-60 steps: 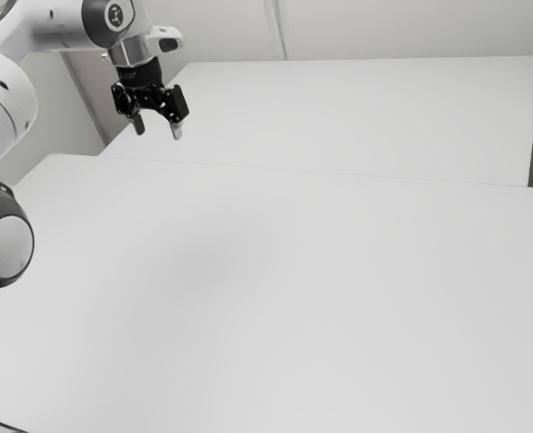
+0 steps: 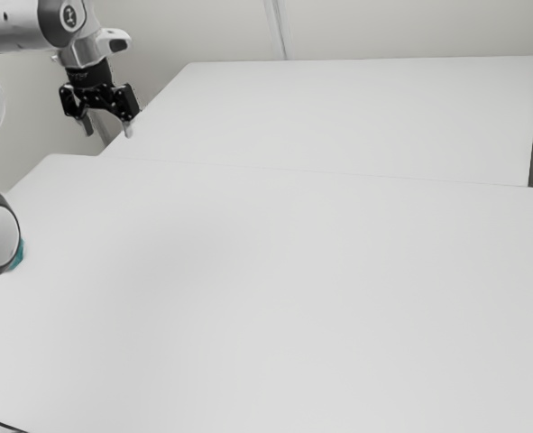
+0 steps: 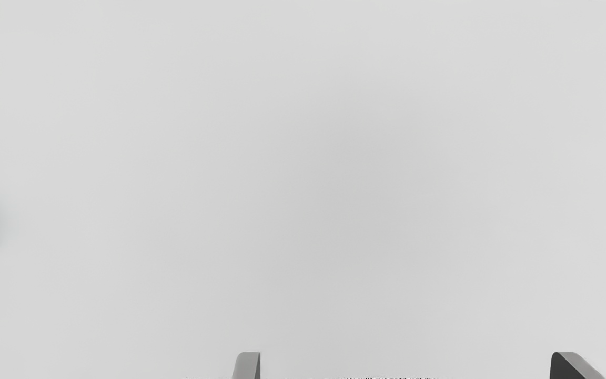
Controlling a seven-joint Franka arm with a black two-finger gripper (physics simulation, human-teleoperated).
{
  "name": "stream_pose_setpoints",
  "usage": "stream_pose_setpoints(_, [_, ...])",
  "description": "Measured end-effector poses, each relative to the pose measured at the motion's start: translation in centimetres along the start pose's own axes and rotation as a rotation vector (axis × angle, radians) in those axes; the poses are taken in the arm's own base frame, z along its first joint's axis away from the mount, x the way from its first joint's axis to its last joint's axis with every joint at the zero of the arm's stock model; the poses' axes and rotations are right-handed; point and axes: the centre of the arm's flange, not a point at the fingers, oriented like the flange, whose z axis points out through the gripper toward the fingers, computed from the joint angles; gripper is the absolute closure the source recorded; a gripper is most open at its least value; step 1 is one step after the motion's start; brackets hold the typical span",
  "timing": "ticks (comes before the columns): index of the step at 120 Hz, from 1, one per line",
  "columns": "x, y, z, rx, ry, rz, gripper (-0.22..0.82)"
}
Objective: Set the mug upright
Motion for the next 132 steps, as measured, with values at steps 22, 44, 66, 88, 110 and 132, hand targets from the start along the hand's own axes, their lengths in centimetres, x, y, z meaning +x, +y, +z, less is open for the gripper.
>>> stream_pose_setpoints(22, [-2.8, -12.4, 1.6, -0.046, -0.034, -0.145, 0.0])
stream_pose_setpoints(44, [-6.8, -22.7, 4.3, -0.136, -0.059, -0.208, 0.0])
stream_pose_setpoints(66, [-9.0, -31.0, 10.9, -0.252, -0.09, -0.194, 0.0])
stream_pose_setpoints(88, [-7.4, -35.5, 14.0, -0.247, -0.027, -0.082, 0.0])
stream_pose_setpoints(110, [-7.1, -39.9, 17.4, -0.241, 0.039, 0.017, 0.0])
stream_pose_setpoints(132, [-7.4, -42.9, 21.2, -0.282, 0.126, 0.112, 0.0])
